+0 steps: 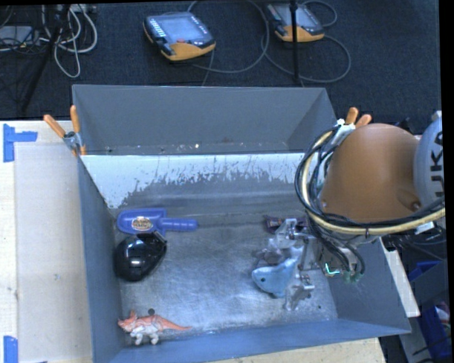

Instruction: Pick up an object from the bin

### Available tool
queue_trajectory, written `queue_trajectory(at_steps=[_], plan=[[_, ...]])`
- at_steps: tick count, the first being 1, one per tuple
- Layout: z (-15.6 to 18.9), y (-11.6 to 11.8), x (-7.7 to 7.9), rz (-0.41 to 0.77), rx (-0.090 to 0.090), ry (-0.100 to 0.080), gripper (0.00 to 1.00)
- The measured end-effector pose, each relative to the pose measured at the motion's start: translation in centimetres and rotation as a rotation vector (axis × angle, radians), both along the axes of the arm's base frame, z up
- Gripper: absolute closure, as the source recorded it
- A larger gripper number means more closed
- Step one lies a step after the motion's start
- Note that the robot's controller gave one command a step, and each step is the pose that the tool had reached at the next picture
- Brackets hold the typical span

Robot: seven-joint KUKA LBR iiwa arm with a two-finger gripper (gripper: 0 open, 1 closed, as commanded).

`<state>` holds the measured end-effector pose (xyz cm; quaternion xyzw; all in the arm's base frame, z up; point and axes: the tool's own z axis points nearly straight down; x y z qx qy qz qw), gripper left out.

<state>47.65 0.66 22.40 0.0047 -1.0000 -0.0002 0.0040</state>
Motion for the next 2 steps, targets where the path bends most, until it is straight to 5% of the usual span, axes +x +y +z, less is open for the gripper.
queue_trajectory(at_steps=[1, 2], plan=[[0.2, 0.0, 0.1, 0.000, 0.000, -0.006, 0.00], [-5.4, -1.5, 1.0, -0.081, 0.000, -0.010, 0.00]])
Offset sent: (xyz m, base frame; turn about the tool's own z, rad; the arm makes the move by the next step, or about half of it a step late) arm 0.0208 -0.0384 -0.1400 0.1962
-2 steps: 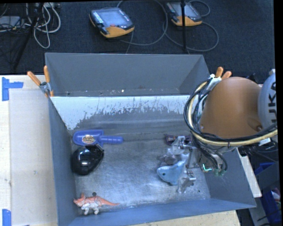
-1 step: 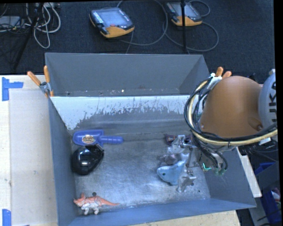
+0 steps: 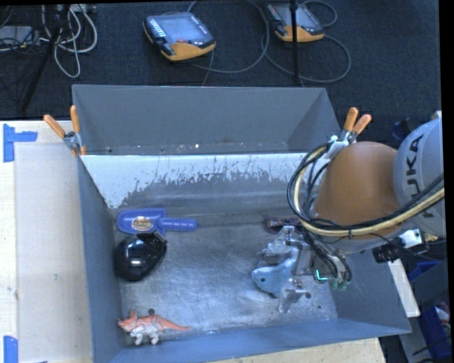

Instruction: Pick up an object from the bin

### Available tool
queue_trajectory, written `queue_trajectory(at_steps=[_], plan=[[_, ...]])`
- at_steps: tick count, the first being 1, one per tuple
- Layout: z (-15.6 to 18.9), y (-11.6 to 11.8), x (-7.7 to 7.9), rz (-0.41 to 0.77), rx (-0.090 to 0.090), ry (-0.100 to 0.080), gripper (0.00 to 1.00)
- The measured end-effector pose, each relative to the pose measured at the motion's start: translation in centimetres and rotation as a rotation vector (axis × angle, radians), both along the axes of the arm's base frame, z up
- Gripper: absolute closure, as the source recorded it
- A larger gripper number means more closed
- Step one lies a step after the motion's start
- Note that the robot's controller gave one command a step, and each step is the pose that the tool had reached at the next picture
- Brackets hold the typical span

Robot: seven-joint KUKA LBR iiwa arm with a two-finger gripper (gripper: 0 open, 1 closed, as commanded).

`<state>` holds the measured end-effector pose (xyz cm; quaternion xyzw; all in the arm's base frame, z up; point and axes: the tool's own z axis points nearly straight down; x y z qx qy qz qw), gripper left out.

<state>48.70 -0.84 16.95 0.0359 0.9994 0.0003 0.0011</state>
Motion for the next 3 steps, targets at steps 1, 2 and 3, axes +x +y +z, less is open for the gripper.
queue_trajectory(at_steps=[1, 2, 3], plan=[[-8.7, -2.3, 1.0, -0.112, 0.000, 0.006, 1.00], [-8.7, -2.3, 1.0, -0.112, 0.000, 0.006, 1.00], [8.9, -0.9, 1.2, -0.108, 0.000, -0.006, 1.00]])
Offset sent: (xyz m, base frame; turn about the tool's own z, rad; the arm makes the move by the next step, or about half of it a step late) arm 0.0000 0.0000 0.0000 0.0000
